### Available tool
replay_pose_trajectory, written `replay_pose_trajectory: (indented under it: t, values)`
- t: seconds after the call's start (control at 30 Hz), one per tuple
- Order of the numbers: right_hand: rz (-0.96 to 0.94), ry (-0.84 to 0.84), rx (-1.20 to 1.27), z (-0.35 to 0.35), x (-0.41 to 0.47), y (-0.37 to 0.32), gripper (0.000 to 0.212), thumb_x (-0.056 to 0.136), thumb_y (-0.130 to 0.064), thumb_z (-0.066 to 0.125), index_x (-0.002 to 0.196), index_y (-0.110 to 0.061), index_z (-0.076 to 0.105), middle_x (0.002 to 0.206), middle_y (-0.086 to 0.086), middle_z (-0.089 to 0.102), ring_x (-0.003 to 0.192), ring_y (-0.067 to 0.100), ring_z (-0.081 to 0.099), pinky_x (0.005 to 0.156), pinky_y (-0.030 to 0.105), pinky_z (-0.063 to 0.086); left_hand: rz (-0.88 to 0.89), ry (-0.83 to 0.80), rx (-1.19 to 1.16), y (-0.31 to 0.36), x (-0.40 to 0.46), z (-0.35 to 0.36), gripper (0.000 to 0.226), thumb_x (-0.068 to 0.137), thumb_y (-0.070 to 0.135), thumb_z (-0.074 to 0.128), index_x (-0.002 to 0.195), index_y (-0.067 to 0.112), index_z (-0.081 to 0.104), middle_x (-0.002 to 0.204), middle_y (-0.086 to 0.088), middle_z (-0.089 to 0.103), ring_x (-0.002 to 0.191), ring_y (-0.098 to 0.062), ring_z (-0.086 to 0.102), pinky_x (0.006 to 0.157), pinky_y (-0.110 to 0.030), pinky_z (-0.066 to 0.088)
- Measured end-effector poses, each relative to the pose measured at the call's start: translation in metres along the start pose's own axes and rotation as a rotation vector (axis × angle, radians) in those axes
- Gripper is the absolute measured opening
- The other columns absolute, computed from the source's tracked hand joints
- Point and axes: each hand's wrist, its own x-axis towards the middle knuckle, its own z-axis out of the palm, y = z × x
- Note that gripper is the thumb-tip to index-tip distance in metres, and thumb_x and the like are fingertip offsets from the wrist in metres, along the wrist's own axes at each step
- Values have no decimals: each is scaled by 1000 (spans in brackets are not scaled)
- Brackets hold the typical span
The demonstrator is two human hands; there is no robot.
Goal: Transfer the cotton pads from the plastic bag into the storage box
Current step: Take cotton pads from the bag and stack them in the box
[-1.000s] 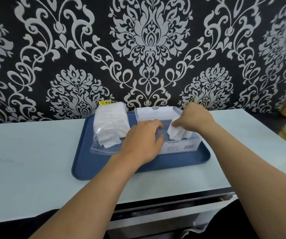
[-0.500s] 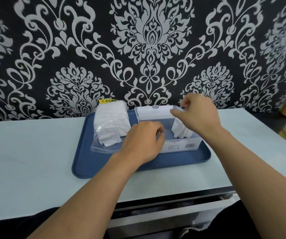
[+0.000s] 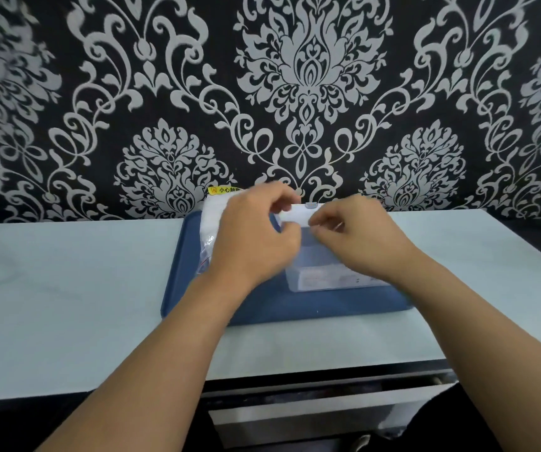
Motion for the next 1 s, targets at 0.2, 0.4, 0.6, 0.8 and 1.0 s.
replay_pose_trajectory:
  t: [0.2,0.4,0.6,0.8,1.0]
  values:
    - [-257,-270,-120,70,-16,-66,18,91,-14,55,95,-19,72,87,7,69,80,26,64,68,32,50,-472,-210,110,-57,-7,-65,62,68,3,74,120,28,50,112,12,56,97,-6,57,76,-24,49]
    - [-113,-125,-465,89,4,-65,45,93,-14,61,133,-25,44,106,9,65,95,35,64,63,34,38,-480,-199,226,-77,-16,-53,54,75,25,71,127,20,59,113,-2,69,99,-25,68,93,-44,55]
    - [-124,-42,-485,87,15,-64,31,92,-18,61,121,-27,54,104,5,67,90,32,64,61,32,36,-438,-113,195,-76,-10,-47,37,90,10,57,125,15,67,112,-10,70,104,-30,66,98,-43,52]
    - [-148,-74,-376,83,16,-64,26,88,-33,67,113,-27,62,103,5,66,94,31,62,74,35,48,-448,-104,177,-77,-8,-49,31,89,8,54,115,12,70,101,-12,73,97,-33,67,93,-45,53]
    - [-131,-96,-307,85,17,-59,31,80,-39,73,108,-30,61,89,-4,48,94,27,61,68,32,41,-450,-110,189,-75,-9,-49,34,90,7,57,121,14,69,97,-11,74,99,-30,66,93,-42,54]
